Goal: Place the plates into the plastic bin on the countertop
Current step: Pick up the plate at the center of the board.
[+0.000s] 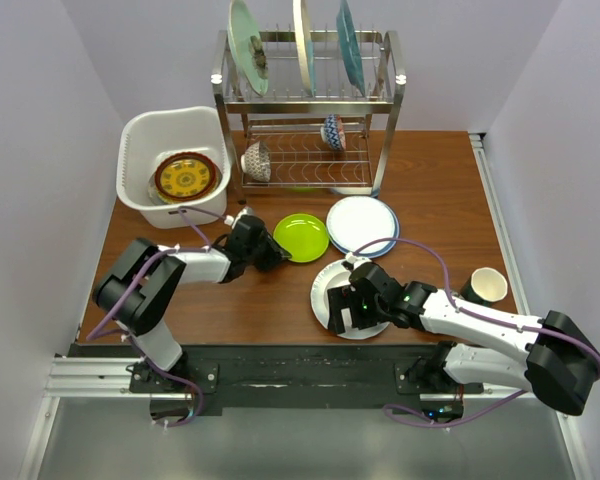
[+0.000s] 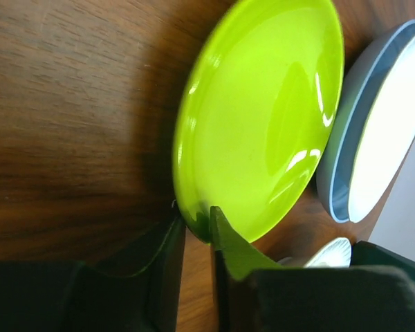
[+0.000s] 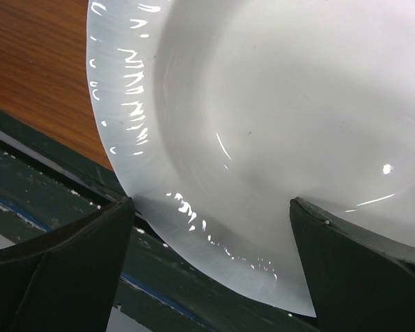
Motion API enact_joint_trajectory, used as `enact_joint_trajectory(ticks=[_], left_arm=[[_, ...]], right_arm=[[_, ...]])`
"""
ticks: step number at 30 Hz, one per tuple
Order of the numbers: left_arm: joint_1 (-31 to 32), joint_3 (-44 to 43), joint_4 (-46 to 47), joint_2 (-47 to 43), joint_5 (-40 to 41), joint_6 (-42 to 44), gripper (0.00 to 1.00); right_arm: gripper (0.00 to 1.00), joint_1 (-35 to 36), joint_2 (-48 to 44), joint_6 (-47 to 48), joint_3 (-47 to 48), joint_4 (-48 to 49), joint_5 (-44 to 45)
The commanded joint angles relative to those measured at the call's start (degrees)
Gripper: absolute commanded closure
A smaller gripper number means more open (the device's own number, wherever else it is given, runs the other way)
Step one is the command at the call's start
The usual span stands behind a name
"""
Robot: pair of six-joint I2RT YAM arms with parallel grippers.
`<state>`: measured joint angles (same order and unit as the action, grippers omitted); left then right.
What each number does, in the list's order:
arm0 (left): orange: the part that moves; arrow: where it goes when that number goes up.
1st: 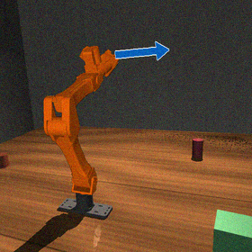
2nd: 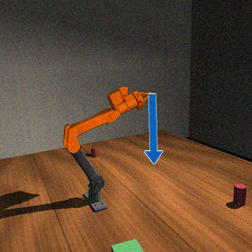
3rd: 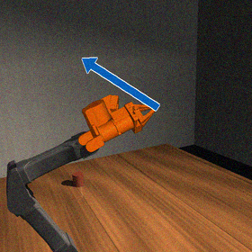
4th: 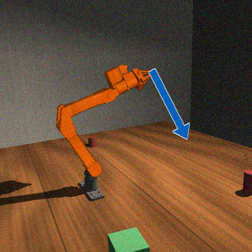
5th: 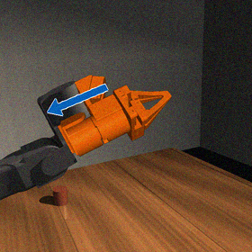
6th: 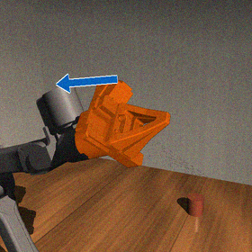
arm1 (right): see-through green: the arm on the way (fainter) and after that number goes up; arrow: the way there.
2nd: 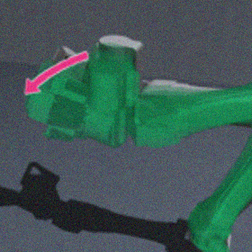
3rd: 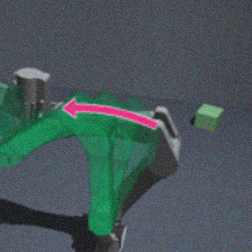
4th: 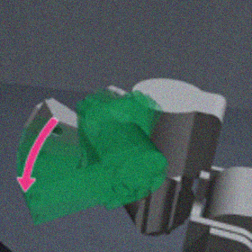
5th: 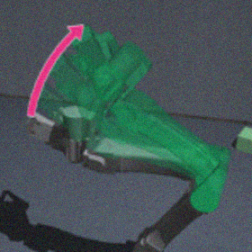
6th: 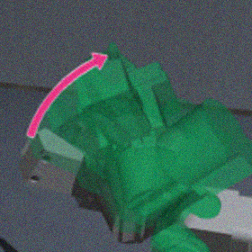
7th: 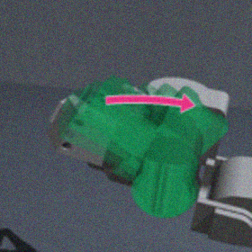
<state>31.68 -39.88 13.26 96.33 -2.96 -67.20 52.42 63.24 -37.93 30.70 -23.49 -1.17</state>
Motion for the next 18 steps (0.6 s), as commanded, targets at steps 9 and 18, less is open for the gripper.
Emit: enact_joint_trajectory(ticks=[9, 18], left_arm=[[0.3, -2.3, -5.4, -0.9, 2.9, 0.8, 1.00], [0.2, -3.5, -10.2, -5.1, 6.8, 2.3, 1.00]], right_arm=[[0.01, 0.1, 0.3, -0.3, -0.5, -2.4, -0.8], [0.01, 0.0, 0.2, -0.3, -0.4, -2.5, -1.0]])
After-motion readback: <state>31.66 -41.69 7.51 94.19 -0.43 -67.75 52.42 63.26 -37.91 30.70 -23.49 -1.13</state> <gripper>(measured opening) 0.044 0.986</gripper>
